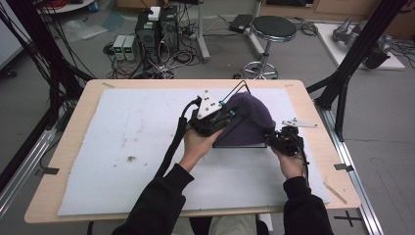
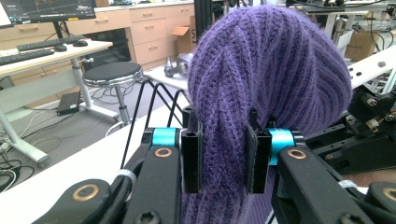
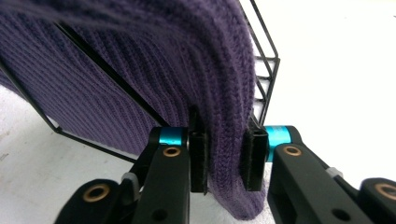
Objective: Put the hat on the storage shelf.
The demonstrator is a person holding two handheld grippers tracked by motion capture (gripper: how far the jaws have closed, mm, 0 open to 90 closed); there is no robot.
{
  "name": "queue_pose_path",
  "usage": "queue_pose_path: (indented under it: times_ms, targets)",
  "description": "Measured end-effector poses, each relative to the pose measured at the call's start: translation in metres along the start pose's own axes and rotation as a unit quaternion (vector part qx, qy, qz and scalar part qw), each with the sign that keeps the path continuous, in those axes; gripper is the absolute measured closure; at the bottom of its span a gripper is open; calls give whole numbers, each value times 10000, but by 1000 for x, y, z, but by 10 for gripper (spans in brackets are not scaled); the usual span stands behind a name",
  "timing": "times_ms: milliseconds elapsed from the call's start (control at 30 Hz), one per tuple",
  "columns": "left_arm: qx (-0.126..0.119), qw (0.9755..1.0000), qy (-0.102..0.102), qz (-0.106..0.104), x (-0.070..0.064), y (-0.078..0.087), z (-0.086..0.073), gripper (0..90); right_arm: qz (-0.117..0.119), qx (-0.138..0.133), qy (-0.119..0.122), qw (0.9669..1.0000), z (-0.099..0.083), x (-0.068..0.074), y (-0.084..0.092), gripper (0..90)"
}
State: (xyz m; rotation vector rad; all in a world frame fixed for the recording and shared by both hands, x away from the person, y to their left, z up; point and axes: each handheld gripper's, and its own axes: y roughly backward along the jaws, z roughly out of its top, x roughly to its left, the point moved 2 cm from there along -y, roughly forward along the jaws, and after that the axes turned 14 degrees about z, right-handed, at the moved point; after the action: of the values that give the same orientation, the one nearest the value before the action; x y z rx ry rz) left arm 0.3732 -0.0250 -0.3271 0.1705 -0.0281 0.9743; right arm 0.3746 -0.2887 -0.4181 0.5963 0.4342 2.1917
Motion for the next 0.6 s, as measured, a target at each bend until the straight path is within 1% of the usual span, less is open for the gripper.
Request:
queue_pose_path:
  times_ms: [67,100,133,200,233,300,333,400,433,467,533,600]
  targets:
    - [-5,10000,9,18,0,1,0,705,-2,-15,-39,10000,0,-1,1,723]
    - [-20,10000,-14,50,0,1,1,692,11,-39,-69,10000,0,-2,1,693]
    - [-20,10000,-19,68,0,1,1,669,2,-63,-110,9999,0,-2,2,646]
    - [-30,9999,46,95,2,2,2,584,-58,-124,-162,9998,1,-5,5,514]
    - [-61,9999,101,61,3,2,2,543,11,-155,-225,9996,1,-6,6,480]
    - [-146,9997,184,29,5,4,4,500,124,-236,-287,9992,1,-6,9,410]
    - [-232,9995,221,29,7,7,5,479,115,-256,-306,9991,2,-4,10,391]
    - [-356,9989,290,6,9,11,8,455,102,-289,-266,9992,2,-2,11,336]
    - [-407,9988,286,6,10,13,9,446,87,-277,-234,9993,2,-1,11,301]
    - [-443,9986,281,43,10,14,10,438,57,-243,-253,9994,3,1,12,273]
    - [-453,9986,279,56,12,17,11,423,29,-294,-259,9992,3,2,14,230]
    - [-434,9986,298,80,15,19,11,403,2,-343,-265,9991,3,4,18,211]
